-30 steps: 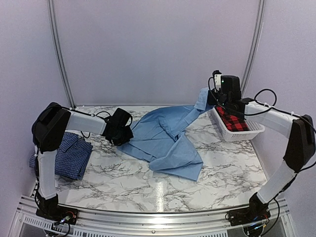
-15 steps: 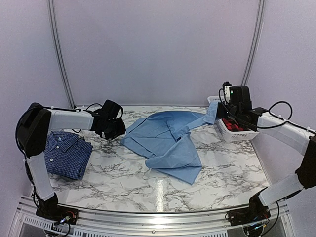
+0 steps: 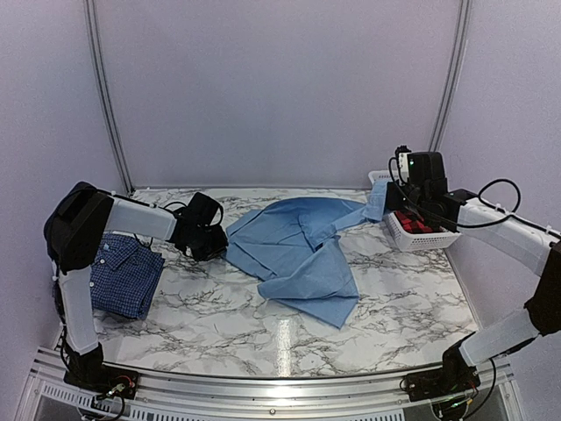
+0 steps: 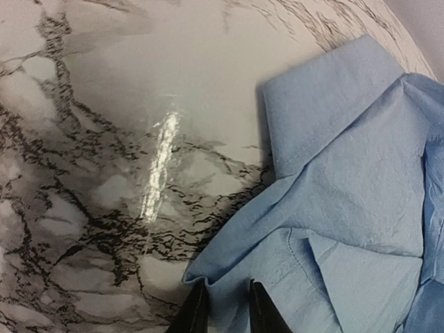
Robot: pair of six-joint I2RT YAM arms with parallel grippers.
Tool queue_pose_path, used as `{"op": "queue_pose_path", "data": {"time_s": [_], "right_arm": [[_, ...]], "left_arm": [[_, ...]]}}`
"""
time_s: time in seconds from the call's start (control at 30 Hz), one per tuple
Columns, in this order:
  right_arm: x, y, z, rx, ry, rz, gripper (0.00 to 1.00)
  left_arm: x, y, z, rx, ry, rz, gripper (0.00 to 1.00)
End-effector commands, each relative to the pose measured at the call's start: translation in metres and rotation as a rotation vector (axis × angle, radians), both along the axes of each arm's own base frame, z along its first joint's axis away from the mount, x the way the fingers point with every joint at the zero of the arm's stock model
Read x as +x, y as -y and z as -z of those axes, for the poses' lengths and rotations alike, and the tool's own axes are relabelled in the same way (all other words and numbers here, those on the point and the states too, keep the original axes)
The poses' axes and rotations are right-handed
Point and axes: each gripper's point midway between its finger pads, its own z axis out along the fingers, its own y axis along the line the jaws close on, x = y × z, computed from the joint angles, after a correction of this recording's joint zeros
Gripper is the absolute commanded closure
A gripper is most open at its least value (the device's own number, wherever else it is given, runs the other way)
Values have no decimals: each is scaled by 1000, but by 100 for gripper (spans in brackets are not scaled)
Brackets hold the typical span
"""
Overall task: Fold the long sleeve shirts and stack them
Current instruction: Adjust the crumpled shirt at the center of the board.
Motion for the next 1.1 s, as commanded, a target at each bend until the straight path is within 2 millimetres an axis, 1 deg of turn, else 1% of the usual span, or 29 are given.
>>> {"op": "queue_pose_path", "data": {"time_s": [0.0, 0.03, 0.1, 0.13, 0.23, 0.27, 0.3, 0.33, 0.37, 0.43, 0.47, 0.5, 0.53, 0.57, 0.63, 0.67, 0.73, 0.77, 0.8, 0.83, 0.87, 0.97, 1.0, 1.07], "right_arm": [[4, 4, -35, 31, 63, 16, 100], [3, 4, -40, 32, 69, 16, 100], [2, 4, -50, 34, 79, 12, 100], [2, 3, -55, 36, 83, 3, 100], [0, -3, -67, 45, 85, -35, 100], [0, -5, -67, 45, 79, -45, 100], [2, -6, -66, 42, 73, -51, 100], [3, -6, -63, 34, 68, -51, 100], [6, -6, -61, 24, 63, -44, 100], [15, -3, -55, -4, 57, -21, 100], [22, -2, -50, -21, 53, -13, 100], [30, 0, -45, -32, 46, -2, 100], [40, 4, -40, -35, 37, 15, 100], [50, 7, -35, -36, 27, 29, 100], [69, 13, -26, -36, 9, 54, 100], [78, 14, -21, -35, -3, 57, 100], [95, 13, -12, -37, -19, 54, 100], [102, 12, -8, -43, -31, 52, 100], [109, 11, -4, -49, -39, 53, 100], [113, 11, 1, -61, -49, 55, 100], [117, 11, 8, -75, -60, 58, 100], [125, 21, 16, -105, -71, 88, 100], [128, 24, 18, -109, -74, 98, 100], [132, 32, 21, -104, -82, 109, 100]], "left_arm": [[7, 7, 6, -8, 0, -7, 84], [10, 5, 5, 3, 12, -11, 91], [22, -4, -4, 39, 35, -18, 100], [30, -10, -11, 58, 50, -24, 100], [67, -33, -43, 91, 117, -35, 100], [82, -41, -56, 94, 142, -39, 100], [100, -45, -73, 82, 177, -36, 100], [113, -51, -88, 78, 201, -31, 100], [127, -53, -97, 71, 220, -19, 100], [153, -49, -115, 45, 263, 30, 100], [163, -41, -123, 21, 279, 67, 100], [173, -31, -126, -3, 287, 109, 99], [181, -22, -132, -25, 294, 140, 89], [186, -17, -128, -30, 275, 156, 81], [189, -13, -130, -36, 260, 169, 60], [186, -15, -132, -30, 257, 169, 46], [176, -23, -137, 11, 258, 167, 36], [169, -29, -138, 41, 254, 164, 33], [159, -39, -130, 84, 231, 155, 32], [154, -45, -138, 107, 243, 150, 32], [142, -53, -128, 139, 214, 147, 31], [120, -67, -119, 185, 175, 144, 31], [115, -74, -118, 210, 170, 128, 31], [110, -83, -108, 251, 148, 106, 28]]}}
